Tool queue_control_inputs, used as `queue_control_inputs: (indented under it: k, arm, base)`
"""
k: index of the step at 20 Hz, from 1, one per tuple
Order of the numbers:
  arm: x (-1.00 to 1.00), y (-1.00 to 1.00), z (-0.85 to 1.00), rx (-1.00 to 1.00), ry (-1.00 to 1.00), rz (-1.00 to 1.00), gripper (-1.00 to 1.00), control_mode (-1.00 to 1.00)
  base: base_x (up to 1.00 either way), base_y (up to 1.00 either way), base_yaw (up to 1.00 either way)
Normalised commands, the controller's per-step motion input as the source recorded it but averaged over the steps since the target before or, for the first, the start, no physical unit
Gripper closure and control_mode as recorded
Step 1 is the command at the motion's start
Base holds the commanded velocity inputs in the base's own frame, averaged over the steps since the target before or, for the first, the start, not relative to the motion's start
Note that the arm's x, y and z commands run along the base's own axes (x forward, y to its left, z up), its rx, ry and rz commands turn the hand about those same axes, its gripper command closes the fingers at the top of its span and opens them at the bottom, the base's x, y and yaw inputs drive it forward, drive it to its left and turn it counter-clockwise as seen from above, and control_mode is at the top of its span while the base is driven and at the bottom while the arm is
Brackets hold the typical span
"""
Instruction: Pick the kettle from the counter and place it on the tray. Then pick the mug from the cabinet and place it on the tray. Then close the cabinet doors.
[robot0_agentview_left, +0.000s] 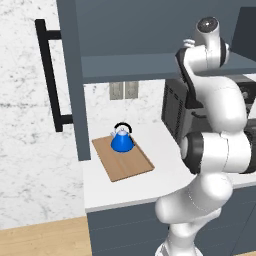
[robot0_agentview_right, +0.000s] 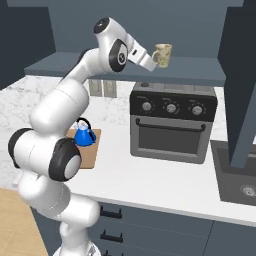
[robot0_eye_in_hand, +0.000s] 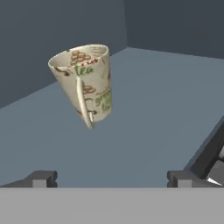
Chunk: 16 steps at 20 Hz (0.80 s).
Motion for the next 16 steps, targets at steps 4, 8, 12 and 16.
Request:
queue_control_inputs:
  k: [4,8,12,16]
  arm:
    - [0.47,-0.18,0.00,0.00,0.01,0.00,-1.00,-1.00]
    - [0.28,-0.25,0.04,0.00,0.03,0.00,-1.00,-1.00]
    - [0.24,-0.28,0.00,0.00,0.02,0.00,-1.00,-1.00]
    - [0.34,-0.20,0.00,0.00,0.02,0.00,-1.00,-1.00]
  base:
    - [0.00,0.00,0.00]
    - [0.00,0.00,0.00]
    - [0.00,0.00,0.00]
    - [0.00,0.00,0.00]
